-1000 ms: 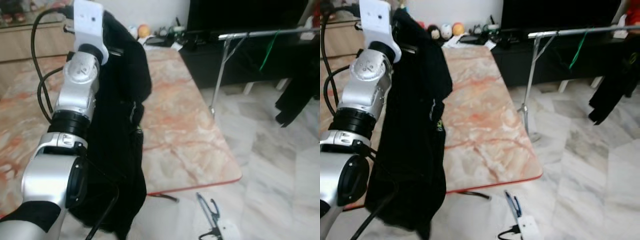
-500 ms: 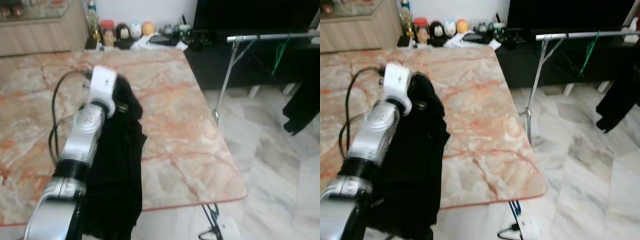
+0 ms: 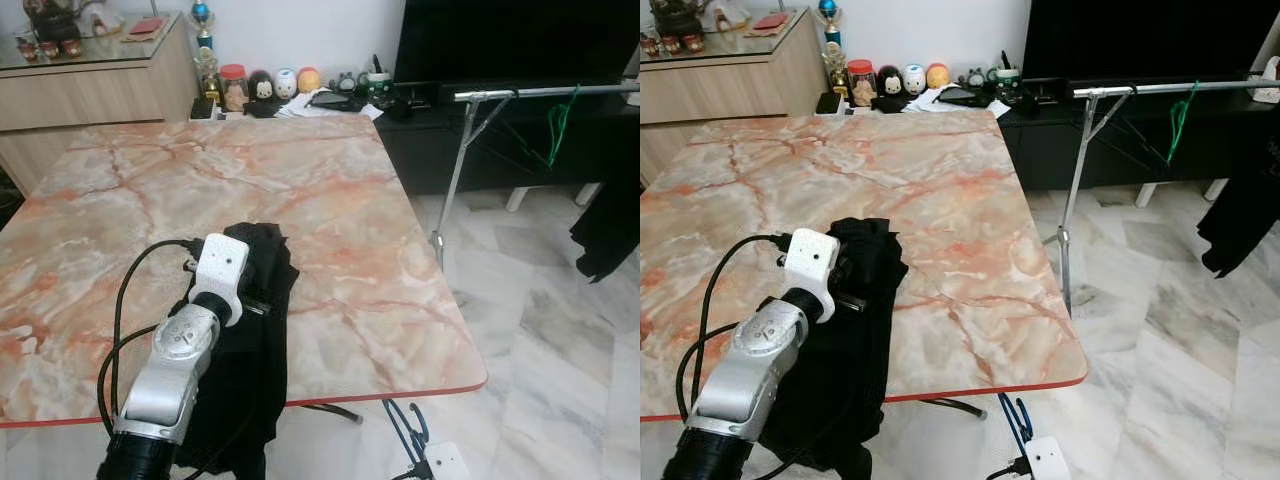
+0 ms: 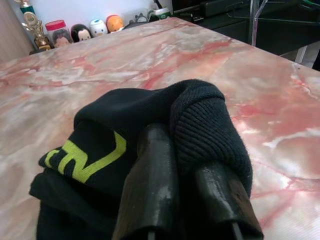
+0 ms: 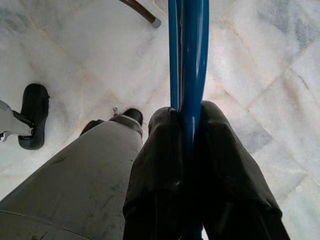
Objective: Hang hanger
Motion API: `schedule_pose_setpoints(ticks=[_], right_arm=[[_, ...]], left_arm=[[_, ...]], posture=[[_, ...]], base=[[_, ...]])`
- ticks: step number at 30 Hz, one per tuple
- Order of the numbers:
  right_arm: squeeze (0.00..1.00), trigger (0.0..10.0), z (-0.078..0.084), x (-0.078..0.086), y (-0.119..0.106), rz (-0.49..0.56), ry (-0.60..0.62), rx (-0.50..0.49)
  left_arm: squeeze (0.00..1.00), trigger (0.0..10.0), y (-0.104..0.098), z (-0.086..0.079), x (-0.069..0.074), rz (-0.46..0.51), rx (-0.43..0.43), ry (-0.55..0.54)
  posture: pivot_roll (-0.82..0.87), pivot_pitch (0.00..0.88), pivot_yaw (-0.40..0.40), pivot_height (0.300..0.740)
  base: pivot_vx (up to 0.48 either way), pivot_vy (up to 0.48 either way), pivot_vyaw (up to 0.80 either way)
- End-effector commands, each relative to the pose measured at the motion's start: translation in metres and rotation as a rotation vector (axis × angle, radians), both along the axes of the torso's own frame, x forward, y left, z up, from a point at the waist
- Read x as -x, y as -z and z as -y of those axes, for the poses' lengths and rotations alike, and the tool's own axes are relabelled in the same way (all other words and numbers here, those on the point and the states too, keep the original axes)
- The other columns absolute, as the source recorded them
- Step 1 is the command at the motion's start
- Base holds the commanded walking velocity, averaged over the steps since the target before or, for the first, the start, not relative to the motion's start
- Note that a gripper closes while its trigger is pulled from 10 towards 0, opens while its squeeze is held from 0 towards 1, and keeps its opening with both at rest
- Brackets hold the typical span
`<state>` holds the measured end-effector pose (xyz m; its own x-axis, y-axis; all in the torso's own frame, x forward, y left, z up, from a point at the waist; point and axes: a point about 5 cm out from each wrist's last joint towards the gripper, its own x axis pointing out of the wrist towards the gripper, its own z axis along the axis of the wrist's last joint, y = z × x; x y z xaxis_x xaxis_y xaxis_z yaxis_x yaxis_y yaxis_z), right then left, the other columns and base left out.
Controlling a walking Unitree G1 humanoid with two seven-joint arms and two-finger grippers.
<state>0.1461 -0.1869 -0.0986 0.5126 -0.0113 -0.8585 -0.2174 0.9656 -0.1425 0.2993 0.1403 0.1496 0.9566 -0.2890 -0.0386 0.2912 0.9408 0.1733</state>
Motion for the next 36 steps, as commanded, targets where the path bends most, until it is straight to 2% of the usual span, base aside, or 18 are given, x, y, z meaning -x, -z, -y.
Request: schedule_pose_setpoints(ticks=[1,18,30,31,36], right_arm=[[0.00,10.0,-0.001,0.000,0.000,0.002,0.007,-0.003],[0.00,10.0,0.000,0.002,0.001,-0.002,-0.004,0.004],[0.00,10.0,0.001,0.002,0.000,0.000,-0.006,0.005],[0.00,10.0,0.001,0.002,0.000,0.000,-0.006,0.005],[0.00,10.0,0.002,0.001,0.000,0.000,-0.006,0.006]], left_arm=[[1.00,10.0,-0.001,0.003,0.004,-0.009,-0.018,0.008],[1.00,10.0,0.006,-0.006,0.020,-0.037,-0.057,-0.020],[1.00,10.0,0.009,-0.010,0.025,-0.048,-0.058,-0.060],[0.00,10.0,0.009,-0.010,0.025,-0.046,-0.062,-0.066],[0.00,10.0,0.009,-0.012,0.027,-0.040,-0.053,-0.074]], posture=[[0.00,0.000,-0.007,0.740],[0.00,0.000,-0.009,0.740],[0.01,0.000,-0.016,0.740],[0.01,0.000,-0.016,0.740],[0.00,0.000,-0.018,0.740]], base=[[0.000,0.000,0.00],[0.000,0.000,0.00],[0.000,0.000,0.00],[0.000,0.000,0.00],[0.000,0.000,0.00]])
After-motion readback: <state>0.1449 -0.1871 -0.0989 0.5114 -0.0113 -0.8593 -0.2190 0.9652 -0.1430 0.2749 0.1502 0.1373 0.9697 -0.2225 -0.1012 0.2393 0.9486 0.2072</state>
